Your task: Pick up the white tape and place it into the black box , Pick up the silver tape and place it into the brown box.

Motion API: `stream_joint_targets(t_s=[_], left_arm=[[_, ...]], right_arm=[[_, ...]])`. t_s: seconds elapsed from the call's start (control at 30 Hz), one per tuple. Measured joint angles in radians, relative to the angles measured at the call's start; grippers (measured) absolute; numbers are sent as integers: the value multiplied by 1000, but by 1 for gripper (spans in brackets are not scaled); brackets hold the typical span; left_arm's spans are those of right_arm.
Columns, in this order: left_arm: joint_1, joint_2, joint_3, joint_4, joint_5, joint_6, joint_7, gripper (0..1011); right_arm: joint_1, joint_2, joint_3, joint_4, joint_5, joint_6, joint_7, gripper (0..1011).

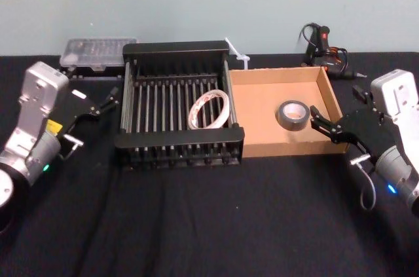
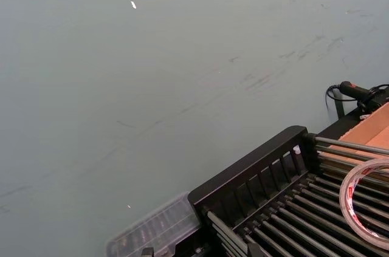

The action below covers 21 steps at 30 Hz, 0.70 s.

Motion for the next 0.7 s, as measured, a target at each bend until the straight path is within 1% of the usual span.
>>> stream_joint_targets(t_s=[0.7], left_arm=[[0, 0, 0, 0, 0, 0, 0, 1001]], right_arm=[[0, 0, 0, 0, 1, 0, 0, 1002]])
